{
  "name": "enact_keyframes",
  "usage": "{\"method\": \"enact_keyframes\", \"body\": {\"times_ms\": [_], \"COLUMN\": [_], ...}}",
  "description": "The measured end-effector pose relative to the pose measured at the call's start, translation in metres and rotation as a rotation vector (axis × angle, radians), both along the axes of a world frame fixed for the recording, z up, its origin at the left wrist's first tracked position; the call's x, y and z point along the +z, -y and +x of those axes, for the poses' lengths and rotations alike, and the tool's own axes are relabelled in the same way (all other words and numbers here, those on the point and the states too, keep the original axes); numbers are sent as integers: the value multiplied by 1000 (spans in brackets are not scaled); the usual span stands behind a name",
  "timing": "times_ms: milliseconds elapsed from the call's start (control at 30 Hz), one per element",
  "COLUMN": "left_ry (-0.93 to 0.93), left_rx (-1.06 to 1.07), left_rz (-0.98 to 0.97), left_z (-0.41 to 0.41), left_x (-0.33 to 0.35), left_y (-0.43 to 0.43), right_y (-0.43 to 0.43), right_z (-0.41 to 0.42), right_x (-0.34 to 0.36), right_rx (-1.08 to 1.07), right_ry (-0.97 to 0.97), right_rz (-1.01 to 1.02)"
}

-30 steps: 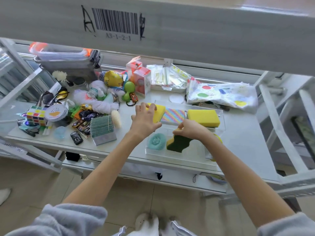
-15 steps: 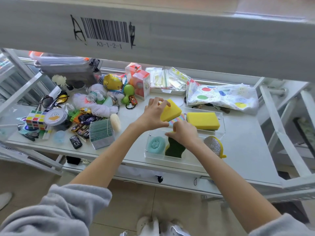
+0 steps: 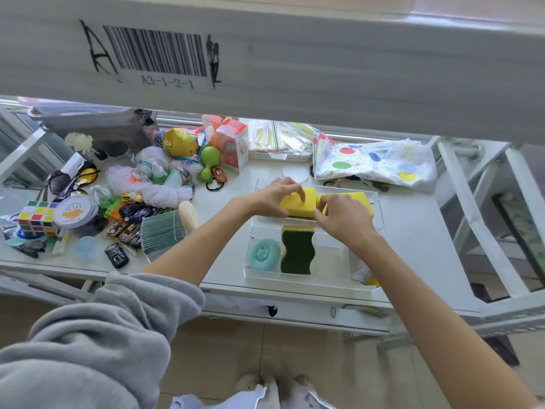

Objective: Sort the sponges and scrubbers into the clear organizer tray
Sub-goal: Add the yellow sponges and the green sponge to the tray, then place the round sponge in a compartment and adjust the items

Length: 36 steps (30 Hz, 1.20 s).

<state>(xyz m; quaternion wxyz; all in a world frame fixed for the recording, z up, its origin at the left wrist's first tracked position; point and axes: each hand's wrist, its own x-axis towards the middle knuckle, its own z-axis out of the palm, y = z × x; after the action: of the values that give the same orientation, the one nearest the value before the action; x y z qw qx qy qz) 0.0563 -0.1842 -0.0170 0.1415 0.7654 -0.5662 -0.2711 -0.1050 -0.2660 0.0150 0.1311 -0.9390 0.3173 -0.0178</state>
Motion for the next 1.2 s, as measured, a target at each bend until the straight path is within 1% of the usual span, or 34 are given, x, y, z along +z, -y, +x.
{"method": "enact_keyframes", "body": {"times_ms": [133, 200, 267, 300, 333, 400, 433, 467, 567, 667, 800, 833, 933, 1000, 1100, 1133, 1200], "left_ry": [4, -7, 10, 70, 163, 337, 369, 373, 365, 376, 488, 493, 441, 414, 215, 163, 173], "left_rx": [-6, 34, 170, 275, 392, 597, 655, 690, 729, 762, 719, 707, 691, 623, 460, 399, 270], "left_rz": [-39, -102, -182, -189, -149, 66, 181, 257, 349, 350, 251, 218, 82, -47, -230, -249, -229], "left_z": [5, 13, 32, 44, 58, 80, 86, 89, 91, 84, 74, 72, 52, 26, -30, -49, -82], "left_x": [-3, -2, -5, -9, -13, -22, -28, -31, -48, -55, -49, -44, -14, 11, 40, 44, 43], "left_y": [-9, -24, -47, -60, -73, -98, -109, -117, -131, -131, -128, -126, -116, -105, -86, -80, -64], "right_y": [-2, -4, -5, -5, -6, -8, -10, -11, -17, -23, -21, -19, -14, -9, 0, 4, 12], "right_z": [6, 10, 15, 17, 20, 25, 27, 29, 34, 35, 30, 27, 18, 12, -3, -10, -25], "right_x": [-1, -2, -1, -1, -1, 1, 1, 2, 0, -3, -6, -6, -8, -8, -7, -6, -5], "right_rx": [5, 9, 4, 4, 7, 10, 8, 6, 3, -3, -40, -50, -60, -69, -96, -108, -137], "right_ry": [4, 5, 11, 13, 12, 3, -1, -2, 7, 9, 26, 30, 36, 32, 27, 29, 31], "right_rz": [32, 56, 76, 82, 87, 87, 88, 87, 91, 94, 118, 124, 135, 136, 135, 133, 127]}}
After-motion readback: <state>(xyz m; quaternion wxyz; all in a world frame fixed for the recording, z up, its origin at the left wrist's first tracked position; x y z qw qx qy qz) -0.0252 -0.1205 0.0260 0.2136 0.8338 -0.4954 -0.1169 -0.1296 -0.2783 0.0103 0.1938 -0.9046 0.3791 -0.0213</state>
